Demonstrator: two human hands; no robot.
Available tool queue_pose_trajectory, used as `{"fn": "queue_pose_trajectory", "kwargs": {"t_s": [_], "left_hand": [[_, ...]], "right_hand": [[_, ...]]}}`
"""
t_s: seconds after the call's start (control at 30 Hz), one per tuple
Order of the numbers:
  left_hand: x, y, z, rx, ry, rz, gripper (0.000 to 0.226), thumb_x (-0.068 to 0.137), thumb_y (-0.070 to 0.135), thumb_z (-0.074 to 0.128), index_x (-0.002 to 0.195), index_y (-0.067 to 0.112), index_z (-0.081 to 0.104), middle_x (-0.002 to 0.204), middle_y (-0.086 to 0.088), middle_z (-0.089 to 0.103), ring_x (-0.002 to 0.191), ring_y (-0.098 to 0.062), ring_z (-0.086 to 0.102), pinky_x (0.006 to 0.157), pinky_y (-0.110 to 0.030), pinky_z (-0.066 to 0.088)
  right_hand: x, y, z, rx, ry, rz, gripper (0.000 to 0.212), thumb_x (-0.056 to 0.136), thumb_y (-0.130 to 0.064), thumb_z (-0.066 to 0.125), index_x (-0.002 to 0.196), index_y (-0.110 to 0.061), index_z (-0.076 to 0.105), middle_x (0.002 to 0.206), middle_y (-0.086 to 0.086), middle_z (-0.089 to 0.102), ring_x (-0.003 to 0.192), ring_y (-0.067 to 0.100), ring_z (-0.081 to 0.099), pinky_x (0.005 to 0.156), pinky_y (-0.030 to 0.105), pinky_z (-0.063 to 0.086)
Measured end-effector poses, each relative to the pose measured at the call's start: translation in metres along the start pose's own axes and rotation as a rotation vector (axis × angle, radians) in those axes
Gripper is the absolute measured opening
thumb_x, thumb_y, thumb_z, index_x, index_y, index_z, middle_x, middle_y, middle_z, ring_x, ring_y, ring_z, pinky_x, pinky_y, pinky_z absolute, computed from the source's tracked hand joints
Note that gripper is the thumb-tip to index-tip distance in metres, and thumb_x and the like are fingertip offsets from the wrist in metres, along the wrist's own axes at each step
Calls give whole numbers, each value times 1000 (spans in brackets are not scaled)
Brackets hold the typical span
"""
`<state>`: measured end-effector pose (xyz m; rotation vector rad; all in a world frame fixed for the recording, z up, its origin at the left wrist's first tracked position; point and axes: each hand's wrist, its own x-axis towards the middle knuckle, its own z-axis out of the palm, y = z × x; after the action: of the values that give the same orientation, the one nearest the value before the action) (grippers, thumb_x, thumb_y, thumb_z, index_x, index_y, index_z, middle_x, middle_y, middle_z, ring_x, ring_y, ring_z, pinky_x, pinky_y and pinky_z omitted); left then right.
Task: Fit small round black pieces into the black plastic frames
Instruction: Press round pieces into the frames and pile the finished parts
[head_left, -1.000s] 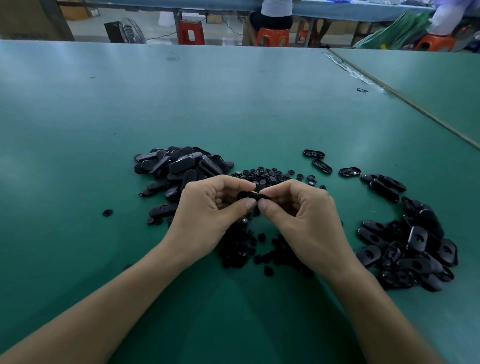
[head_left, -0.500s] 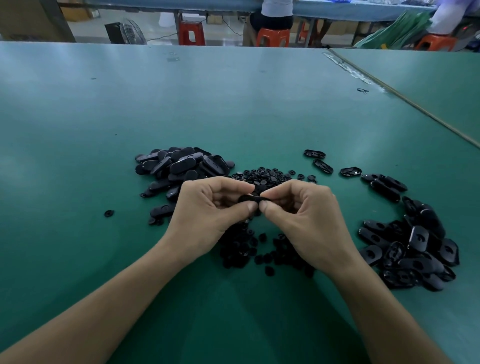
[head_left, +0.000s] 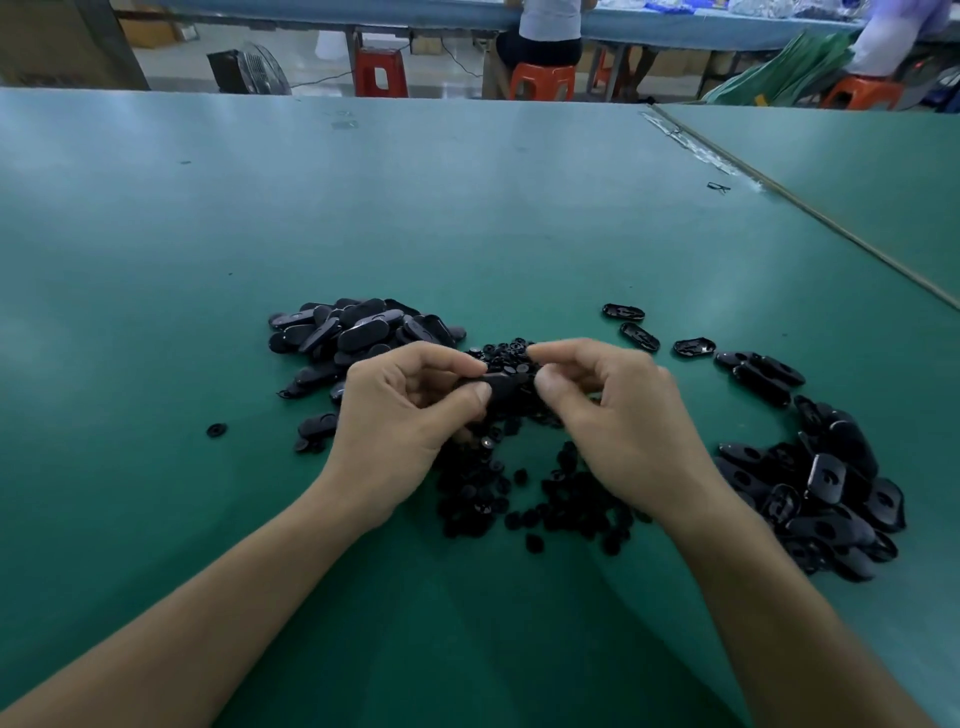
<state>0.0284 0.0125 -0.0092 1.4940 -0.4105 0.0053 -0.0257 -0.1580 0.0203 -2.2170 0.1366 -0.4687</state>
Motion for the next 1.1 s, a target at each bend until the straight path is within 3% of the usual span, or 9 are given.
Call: {"fn": "queue_pose_trajectory", "kwargs": {"t_s": [0.03,0.13,0.2,0.33,0.47,0.57,0.67,0.83,1.1], "left_hand": [[1,-1,-1,-35,40,-3,21,84,-8,72,86,13,73,68,-1,71,61,-11,65,56,-19,53],[6,-3,-3,-126,168,-38,19,93,-5,64,97,12,72,76,6,71,67,-8,65,63,-20,56],[8,-4,-3,-166,234,-83,23,96,-2,61,111,13,68,82,9,73,70,-5,68,72,-23,59],[10,-6,-4,-94,292,-131,58,92,-1,68,145,12,46,131,1,62,110,-1,64,99,-32,54],[10,-6,-5,-54,269,-105,72,93,-4,66,154,12,32,154,9,34,125,2,55,99,-24,52],[9,-6,-5,-47,209,-61,71,92,-6,65,153,18,36,152,17,31,125,1,55,91,-15,52],[7,-5,-5,13,149,10,52,90,-5,68,127,30,59,142,7,48,118,-3,61,85,-15,53],[2,-6,-3,59,74,79,25,87,-4,72,98,19,72,95,0,73,92,-20,71,83,-29,59],[-1,-3,0,48,35,119,21,89,-8,68,90,12,70,86,-3,70,74,-20,71,69,-29,61]], "right_hand": [[7,2,-3,-85,41,9,24,97,-15,61,117,-22,73,101,-11,74,85,-4,62,81,4,44],[30,18,-17,-382,53,86,40,100,-4,48,135,-15,60,135,7,61,116,19,56,106,32,43],[43,31,-26,-609,-14,149,51,98,-3,43,145,-21,50,144,7,53,130,29,45,110,41,37],[55,43,-33,-784,-126,286,57,97,-5,40,147,-32,46,144,4,52,128,34,38,105,45,32],[54,49,-31,-767,-45,201,47,97,0,46,133,-23,63,123,7,69,116,32,57,101,44,47],[50,50,-31,-680,32,188,38,98,0,48,124,-19,69,113,10,72,101,31,65,90,42,55],[48,48,-30,-698,36,164,35,98,-2,49,128,-13,64,98,14,71,87,32,61,75,40,53],[43,41,-32,-760,35,140,39,95,-5,55,133,-12,52,66,5,52,67,28,50,59,33,39],[44,40,-39,-731,-47,104,56,94,-1,53,146,-16,42,75,7,58,64,26,54,63,38,44]]}}
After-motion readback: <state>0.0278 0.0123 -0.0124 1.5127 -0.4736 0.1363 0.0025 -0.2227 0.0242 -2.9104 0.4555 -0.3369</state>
